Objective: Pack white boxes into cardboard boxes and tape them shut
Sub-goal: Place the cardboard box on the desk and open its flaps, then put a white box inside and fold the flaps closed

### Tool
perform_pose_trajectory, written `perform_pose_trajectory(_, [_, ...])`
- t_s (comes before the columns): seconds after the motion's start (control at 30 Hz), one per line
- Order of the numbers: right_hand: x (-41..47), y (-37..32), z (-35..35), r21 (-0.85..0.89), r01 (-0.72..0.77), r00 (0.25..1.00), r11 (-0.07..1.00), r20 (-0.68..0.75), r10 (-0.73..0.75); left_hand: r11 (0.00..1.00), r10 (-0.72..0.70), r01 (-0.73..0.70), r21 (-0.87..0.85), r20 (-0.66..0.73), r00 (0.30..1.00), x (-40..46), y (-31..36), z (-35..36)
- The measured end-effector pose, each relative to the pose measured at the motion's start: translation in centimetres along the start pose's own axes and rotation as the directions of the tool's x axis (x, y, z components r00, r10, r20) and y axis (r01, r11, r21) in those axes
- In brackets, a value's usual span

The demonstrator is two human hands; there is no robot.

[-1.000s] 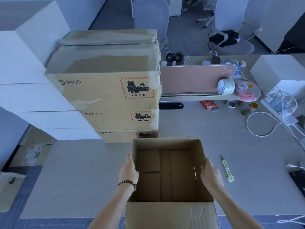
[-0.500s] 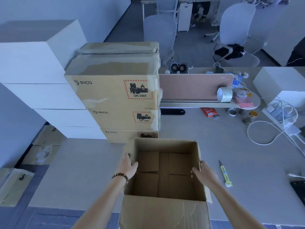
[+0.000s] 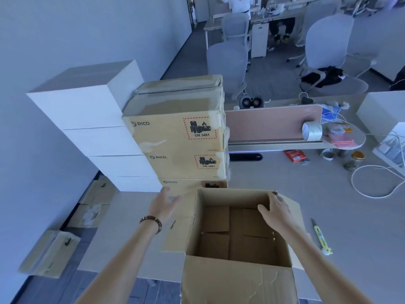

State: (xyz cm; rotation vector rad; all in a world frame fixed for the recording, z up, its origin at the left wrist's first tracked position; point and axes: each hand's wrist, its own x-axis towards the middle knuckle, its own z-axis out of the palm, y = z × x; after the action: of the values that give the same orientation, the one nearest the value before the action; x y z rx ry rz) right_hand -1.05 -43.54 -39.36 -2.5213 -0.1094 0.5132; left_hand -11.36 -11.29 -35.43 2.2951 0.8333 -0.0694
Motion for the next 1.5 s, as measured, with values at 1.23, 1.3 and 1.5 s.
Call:
perform_pose_trajectory(1.23, [1.2,-49.9,2.1,-0.105,0.462,0.846,0.881,-0.247,-0.473,0.927,0.110,-0.249,-0.280,-0.434,0.894,18.3,-12.7,-39.2])
perform_pose_trajectory(1.3, [2.2,-50.6,2.3,-0.105,0.459,0.844,0.882,-0.258,-0.470,0.912,0.124,-0.269,-0.308,-0.417,0.900,19.7,-13.1,-40.1])
perform_pose_trajectory(1.5, [3.7,-52.5,2.0,-0.005,0.410,0.878,0.912,-0.270,-0.396,0.881,0.264,-0.346,-0.323,-0.273,0.925,24.0,-12.9,-42.2])
